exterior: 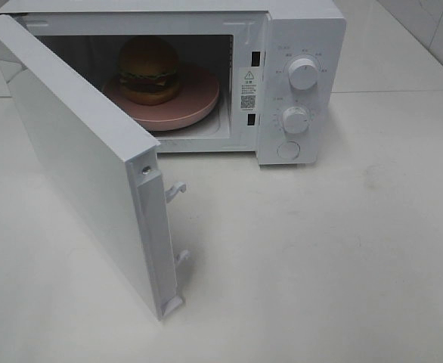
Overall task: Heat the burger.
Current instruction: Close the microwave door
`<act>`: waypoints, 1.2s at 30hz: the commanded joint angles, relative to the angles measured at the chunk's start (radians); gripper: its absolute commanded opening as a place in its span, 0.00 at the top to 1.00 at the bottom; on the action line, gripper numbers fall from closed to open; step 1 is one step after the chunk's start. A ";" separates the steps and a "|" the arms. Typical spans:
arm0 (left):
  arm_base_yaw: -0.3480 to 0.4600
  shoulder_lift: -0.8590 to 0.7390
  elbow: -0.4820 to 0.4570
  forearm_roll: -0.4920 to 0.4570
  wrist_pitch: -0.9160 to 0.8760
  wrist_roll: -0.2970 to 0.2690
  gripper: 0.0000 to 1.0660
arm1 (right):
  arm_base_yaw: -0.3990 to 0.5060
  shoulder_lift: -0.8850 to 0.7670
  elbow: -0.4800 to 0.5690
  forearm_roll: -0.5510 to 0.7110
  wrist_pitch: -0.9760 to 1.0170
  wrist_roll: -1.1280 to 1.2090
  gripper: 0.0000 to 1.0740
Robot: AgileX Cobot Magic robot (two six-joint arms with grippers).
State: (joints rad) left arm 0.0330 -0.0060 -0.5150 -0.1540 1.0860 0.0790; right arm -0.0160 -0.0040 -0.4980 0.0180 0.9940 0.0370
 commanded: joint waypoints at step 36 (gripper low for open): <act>-0.002 -0.014 -0.001 -0.008 -0.013 -0.002 0.06 | -0.007 -0.032 0.000 -0.004 0.000 -0.004 0.33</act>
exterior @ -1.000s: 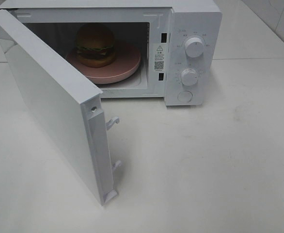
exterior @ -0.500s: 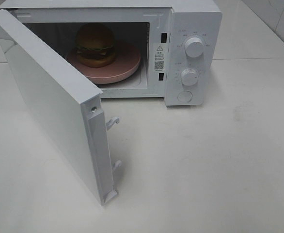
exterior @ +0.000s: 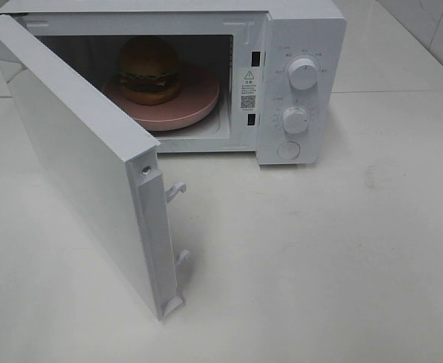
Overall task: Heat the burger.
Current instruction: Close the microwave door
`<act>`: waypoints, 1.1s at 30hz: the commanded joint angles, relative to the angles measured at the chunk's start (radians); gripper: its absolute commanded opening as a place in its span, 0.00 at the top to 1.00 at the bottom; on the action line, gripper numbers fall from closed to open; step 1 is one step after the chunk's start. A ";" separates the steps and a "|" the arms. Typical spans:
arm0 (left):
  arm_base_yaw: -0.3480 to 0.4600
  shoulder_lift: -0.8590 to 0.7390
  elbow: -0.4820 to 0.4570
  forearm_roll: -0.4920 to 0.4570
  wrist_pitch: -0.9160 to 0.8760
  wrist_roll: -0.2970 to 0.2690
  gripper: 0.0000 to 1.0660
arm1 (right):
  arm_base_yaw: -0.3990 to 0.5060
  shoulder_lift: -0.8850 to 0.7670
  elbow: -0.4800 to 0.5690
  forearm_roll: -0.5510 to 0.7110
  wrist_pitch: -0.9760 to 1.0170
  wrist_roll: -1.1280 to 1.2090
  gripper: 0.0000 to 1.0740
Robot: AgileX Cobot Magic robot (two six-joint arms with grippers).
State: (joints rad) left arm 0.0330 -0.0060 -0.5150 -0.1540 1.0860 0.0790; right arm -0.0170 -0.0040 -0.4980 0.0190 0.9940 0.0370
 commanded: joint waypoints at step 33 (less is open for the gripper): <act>-0.010 0.407 -0.058 -0.101 -0.321 0.091 0.55 | -0.006 -0.032 0.000 -0.005 0.000 -0.004 0.33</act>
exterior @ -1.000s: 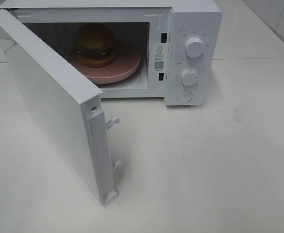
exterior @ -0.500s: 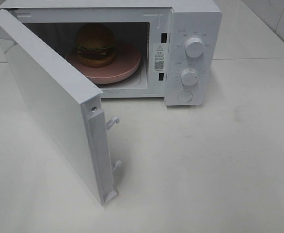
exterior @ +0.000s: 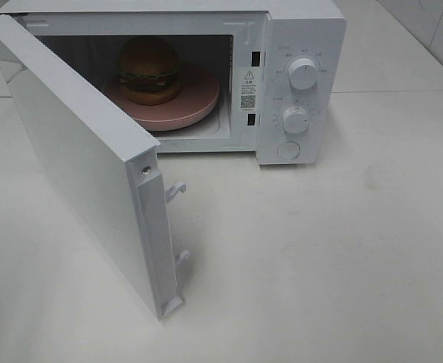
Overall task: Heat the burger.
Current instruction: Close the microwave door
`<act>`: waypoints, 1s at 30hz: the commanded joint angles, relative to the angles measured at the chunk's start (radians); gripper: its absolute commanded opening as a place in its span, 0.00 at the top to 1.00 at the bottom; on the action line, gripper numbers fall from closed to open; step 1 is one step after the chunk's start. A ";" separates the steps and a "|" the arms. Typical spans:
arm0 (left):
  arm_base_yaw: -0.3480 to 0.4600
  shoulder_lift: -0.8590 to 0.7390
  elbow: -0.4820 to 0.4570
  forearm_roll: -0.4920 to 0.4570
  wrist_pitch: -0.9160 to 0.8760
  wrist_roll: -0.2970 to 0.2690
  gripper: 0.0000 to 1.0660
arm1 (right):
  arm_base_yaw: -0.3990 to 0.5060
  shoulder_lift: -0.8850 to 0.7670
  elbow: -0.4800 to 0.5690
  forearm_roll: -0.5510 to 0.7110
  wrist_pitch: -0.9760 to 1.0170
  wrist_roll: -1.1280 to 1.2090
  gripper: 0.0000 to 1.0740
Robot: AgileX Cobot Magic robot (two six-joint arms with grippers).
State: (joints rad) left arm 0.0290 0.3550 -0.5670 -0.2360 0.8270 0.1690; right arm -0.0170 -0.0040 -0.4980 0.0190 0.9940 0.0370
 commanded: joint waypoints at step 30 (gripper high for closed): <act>-0.006 0.659 -0.006 -0.072 -0.764 0.138 1.00 | -0.006 -0.032 0.000 -0.005 0.000 -0.004 0.33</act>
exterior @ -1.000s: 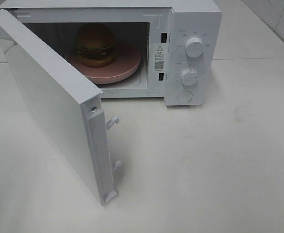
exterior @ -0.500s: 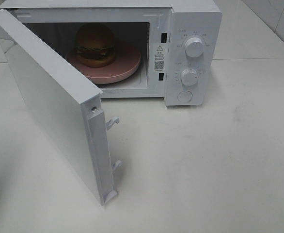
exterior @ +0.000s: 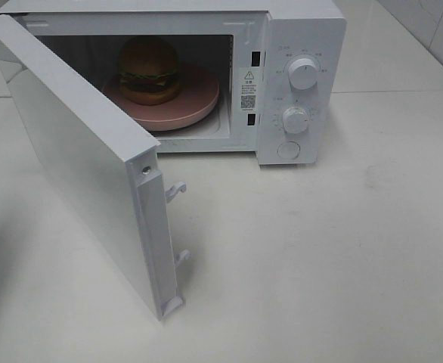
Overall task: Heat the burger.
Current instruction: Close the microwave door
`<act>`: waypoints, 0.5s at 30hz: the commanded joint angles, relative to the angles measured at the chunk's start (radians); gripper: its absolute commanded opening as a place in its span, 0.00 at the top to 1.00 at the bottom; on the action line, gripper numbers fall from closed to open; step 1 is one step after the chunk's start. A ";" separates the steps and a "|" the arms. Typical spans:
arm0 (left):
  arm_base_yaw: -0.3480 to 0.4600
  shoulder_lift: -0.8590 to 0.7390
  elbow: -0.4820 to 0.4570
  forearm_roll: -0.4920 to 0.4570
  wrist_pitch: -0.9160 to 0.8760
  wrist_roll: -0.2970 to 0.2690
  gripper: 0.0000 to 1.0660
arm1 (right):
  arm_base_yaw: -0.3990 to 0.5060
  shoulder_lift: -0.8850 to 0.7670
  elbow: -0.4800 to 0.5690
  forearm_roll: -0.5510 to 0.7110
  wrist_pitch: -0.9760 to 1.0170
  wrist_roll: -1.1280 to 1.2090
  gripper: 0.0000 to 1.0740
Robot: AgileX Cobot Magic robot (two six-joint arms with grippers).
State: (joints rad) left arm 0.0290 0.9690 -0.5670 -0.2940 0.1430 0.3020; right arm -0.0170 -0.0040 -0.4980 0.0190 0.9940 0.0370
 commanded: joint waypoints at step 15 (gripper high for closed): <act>-0.176 0.281 0.229 0.142 -0.781 -0.196 1.00 | -0.006 -0.032 0.000 -0.005 0.000 -0.004 0.33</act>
State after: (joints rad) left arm -0.1350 1.2290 -0.3440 -0.2000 -0.5490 0.1620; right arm -0.0170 -0.0040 -0.4980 0.0190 0.9940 0.0370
